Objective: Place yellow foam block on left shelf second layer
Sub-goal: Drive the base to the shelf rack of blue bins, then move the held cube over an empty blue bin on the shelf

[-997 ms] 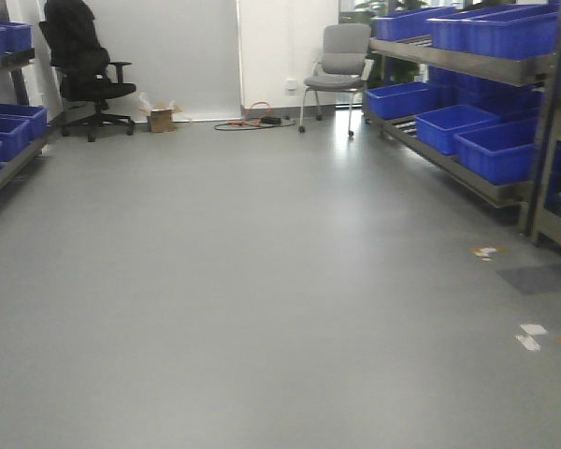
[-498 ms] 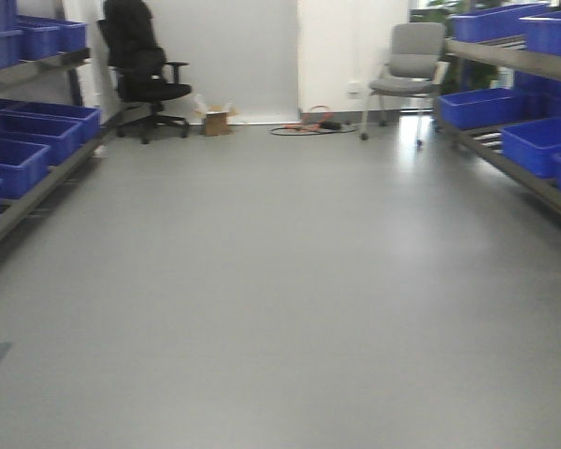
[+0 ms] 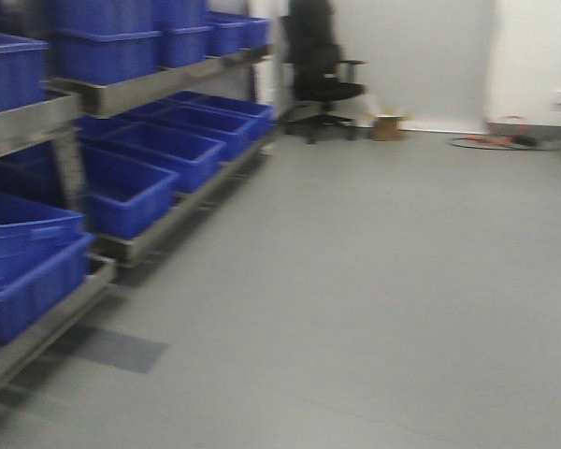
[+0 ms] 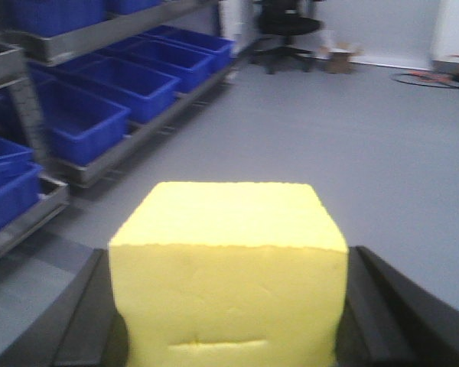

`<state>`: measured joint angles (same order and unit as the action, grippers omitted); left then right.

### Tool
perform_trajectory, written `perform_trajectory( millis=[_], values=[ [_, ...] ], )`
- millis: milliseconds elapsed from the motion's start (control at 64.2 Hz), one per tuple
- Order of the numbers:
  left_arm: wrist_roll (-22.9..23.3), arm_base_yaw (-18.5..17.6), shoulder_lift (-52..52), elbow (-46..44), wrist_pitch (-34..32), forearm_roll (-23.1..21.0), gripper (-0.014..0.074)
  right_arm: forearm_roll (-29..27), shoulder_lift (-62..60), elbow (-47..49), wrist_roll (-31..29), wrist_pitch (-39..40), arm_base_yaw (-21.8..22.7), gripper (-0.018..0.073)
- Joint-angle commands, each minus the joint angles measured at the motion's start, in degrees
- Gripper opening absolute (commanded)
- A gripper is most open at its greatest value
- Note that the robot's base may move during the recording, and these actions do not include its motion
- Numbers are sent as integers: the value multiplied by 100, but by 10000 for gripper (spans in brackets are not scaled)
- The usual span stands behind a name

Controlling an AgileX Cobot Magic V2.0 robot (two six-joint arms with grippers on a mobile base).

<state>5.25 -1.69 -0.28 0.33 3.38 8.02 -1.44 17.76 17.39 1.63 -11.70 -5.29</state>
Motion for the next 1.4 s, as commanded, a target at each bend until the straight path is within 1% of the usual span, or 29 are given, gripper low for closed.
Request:
perform_trajectory(
  millis=[0,1386],
  values=[
    [27,1,-109,144,-467,-35,136,-4,33,167,-76,544,43,464],
    [27,1,-109,144,-467,-35,136,-4,33,167,-76,544,43,464]
  ],
)
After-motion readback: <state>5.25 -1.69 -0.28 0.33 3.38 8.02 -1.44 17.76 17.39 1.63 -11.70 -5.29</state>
